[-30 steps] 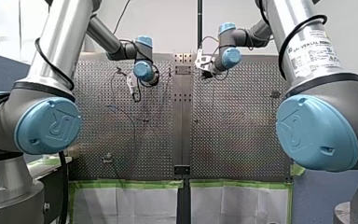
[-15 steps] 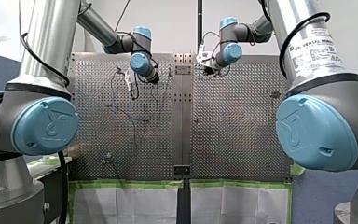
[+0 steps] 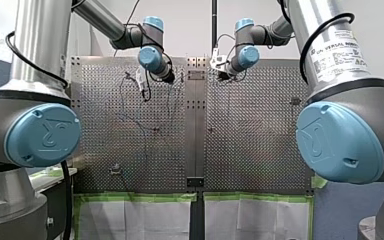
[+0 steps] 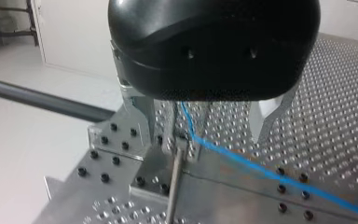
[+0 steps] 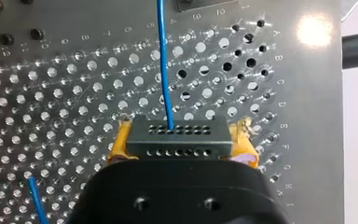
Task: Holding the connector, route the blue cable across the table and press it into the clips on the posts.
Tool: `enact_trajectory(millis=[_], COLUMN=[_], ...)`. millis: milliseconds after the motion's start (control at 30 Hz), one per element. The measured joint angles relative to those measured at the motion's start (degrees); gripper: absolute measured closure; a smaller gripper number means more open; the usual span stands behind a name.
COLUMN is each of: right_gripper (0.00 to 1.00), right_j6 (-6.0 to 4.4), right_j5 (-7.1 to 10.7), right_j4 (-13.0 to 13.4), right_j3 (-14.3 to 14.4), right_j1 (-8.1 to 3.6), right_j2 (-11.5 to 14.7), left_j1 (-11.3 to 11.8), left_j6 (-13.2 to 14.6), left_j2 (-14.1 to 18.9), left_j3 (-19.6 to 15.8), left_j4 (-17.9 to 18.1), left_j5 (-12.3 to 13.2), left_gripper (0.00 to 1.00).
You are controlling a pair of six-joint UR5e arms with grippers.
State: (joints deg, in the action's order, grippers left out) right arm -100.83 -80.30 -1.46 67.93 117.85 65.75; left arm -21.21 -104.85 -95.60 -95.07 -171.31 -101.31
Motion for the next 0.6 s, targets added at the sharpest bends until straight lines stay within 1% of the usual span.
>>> enact_trajectory(millis=[167, 300, 500, 600], right_gripper=[1.0, 1.0, 1.0, 1.0], right_j6=[0.02, 0.05, 0.09, 0.09], right_j5=[0.02, 0.01, 0.02, 0.01], right_j4=[-0.1, -0.2, -0.3, -0.3], right_j3=[0.0, 0.0, 0.0, 0.0], right_j1=[0.05, 0.12, 0.21, 0.22], right_j2=[0.0, 0.0, 0.0, 0.1], left_j1=[-1.3, -2.4, -4.7, -6.1], left_j6=[0.5, 0.9, 0.8, 0.9], left_j2=[2.4, 3.4, 2.9, 2.0], left_j3=[-0.9, -0.9, 0.2, 1.4], left_j4=[-0.4, -0.2, 1.6, 1.7], left_j5=[-0.1, -0.3, -2.3, -3.7], left_gripper=[0.0, 0.0, 0.0, 0.0])
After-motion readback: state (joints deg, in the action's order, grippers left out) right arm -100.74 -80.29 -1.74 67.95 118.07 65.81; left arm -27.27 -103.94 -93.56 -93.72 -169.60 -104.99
